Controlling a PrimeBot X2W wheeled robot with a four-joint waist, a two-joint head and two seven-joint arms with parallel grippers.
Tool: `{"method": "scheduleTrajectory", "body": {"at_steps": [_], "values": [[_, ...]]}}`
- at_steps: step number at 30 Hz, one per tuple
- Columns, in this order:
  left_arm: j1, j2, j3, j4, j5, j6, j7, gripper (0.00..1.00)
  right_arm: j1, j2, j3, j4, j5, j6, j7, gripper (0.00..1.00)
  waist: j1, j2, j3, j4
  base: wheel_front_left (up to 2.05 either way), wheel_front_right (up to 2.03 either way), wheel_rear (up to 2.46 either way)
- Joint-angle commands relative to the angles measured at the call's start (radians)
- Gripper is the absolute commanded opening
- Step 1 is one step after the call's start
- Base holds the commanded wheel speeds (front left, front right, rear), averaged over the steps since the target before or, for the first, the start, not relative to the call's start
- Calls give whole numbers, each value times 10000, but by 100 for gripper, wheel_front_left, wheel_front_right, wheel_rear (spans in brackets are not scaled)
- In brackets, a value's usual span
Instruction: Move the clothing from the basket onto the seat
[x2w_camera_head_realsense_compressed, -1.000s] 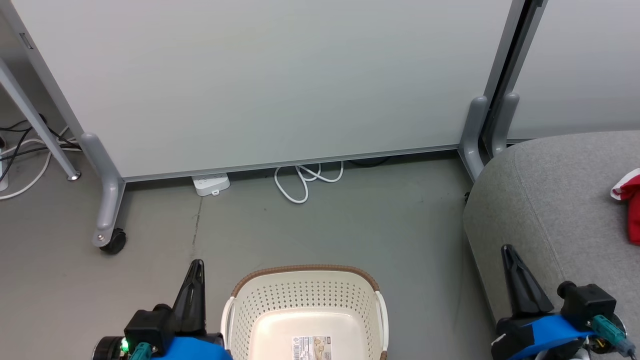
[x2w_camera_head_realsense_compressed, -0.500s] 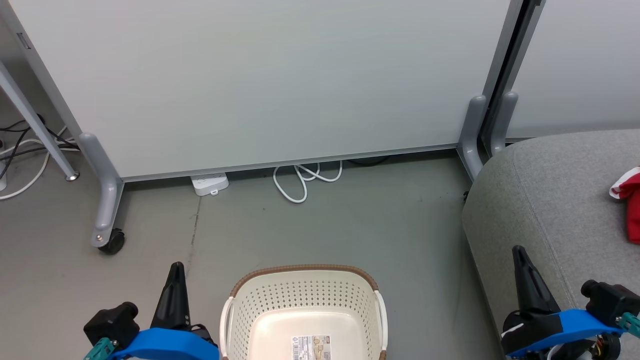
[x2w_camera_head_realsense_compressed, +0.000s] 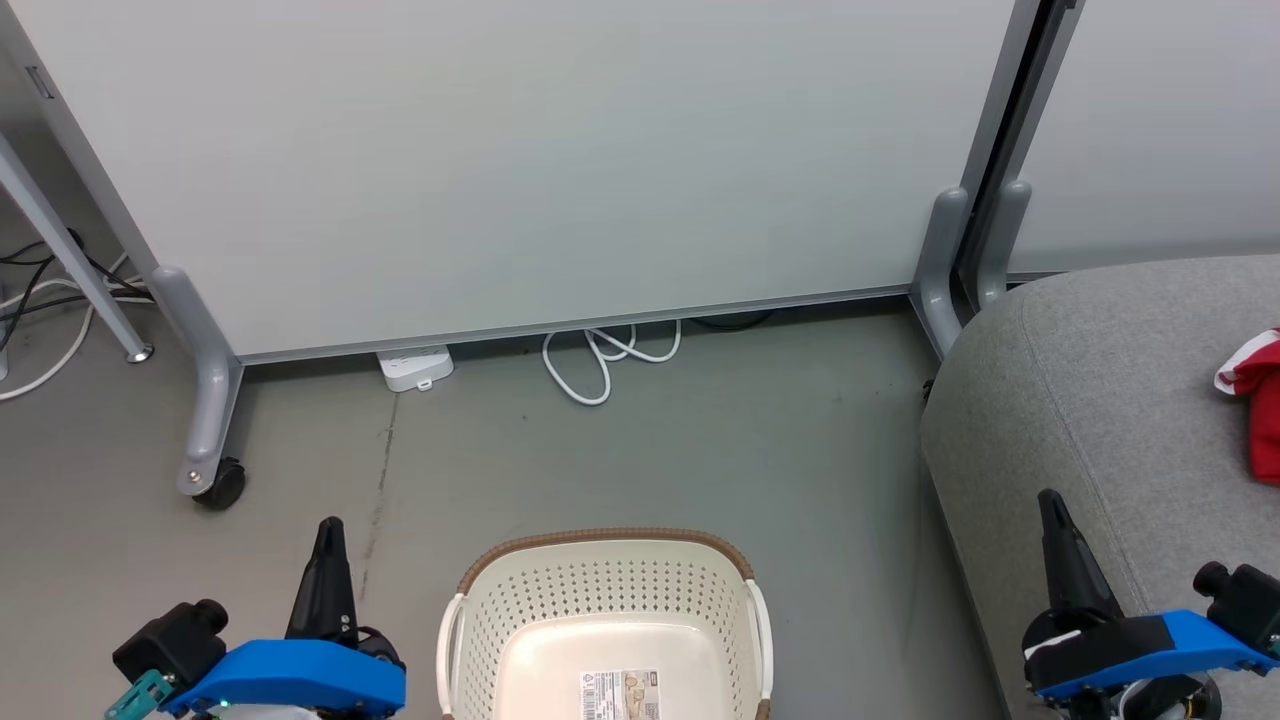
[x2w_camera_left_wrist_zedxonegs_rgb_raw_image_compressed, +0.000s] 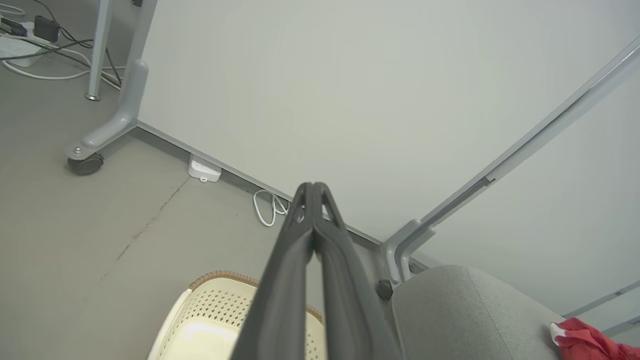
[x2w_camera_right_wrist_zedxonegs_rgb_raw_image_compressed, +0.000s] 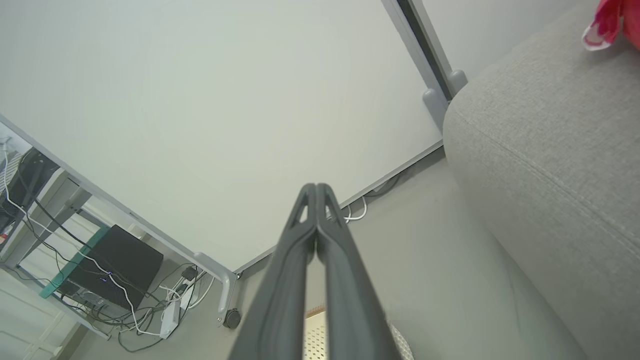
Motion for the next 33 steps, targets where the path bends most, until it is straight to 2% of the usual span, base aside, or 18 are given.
{"method": "scheduleTrajectory", "body": {"at_steps": [1, 33], "values": [[-317, 2, 136, -139, -490, -48, 115, 0, -290, 3, -69, -165, 501, 2, 113, 0, 0, -1, 3, -8, 0, 0, 0], [-623, 0, 738, -118, -4421, -274, 1113, 0, -429, 93, -365, -267, 4361, 3, 1115, 0, -1, -1, 42, -124, 0, 0, 0]]}}
